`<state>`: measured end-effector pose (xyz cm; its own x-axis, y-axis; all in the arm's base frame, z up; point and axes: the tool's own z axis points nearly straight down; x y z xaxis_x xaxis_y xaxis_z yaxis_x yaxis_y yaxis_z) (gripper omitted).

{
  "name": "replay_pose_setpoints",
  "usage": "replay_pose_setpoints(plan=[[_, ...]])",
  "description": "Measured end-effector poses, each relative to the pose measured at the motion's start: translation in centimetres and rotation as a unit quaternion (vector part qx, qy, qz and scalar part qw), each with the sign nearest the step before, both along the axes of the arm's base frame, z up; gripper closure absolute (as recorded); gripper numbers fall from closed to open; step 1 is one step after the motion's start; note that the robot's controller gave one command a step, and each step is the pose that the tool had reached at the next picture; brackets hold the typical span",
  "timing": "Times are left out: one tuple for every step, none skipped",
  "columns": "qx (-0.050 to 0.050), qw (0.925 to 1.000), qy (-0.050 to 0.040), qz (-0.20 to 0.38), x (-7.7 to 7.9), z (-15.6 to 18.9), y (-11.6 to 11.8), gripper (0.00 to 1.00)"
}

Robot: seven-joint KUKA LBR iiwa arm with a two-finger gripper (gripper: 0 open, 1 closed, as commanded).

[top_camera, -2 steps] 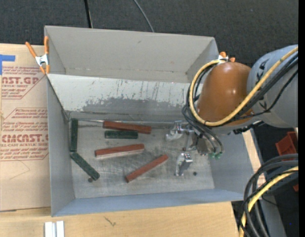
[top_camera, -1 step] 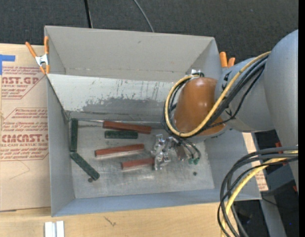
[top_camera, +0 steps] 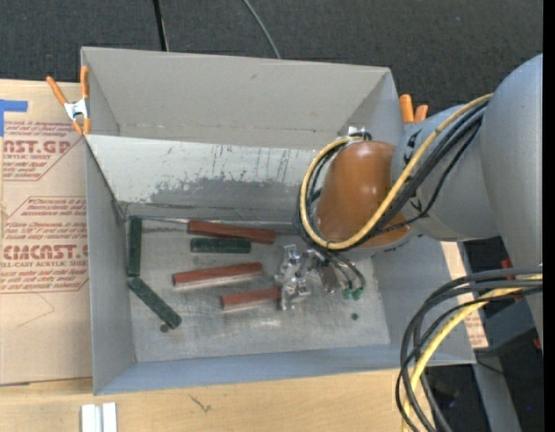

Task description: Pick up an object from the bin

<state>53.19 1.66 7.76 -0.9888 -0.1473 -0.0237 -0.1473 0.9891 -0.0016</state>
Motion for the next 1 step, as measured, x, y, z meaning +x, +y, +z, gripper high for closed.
replay_pose_setpoints(plan=[[-0.001,0.9992,0.0062,0.04,0.98,17.24,1.09,1.0]])
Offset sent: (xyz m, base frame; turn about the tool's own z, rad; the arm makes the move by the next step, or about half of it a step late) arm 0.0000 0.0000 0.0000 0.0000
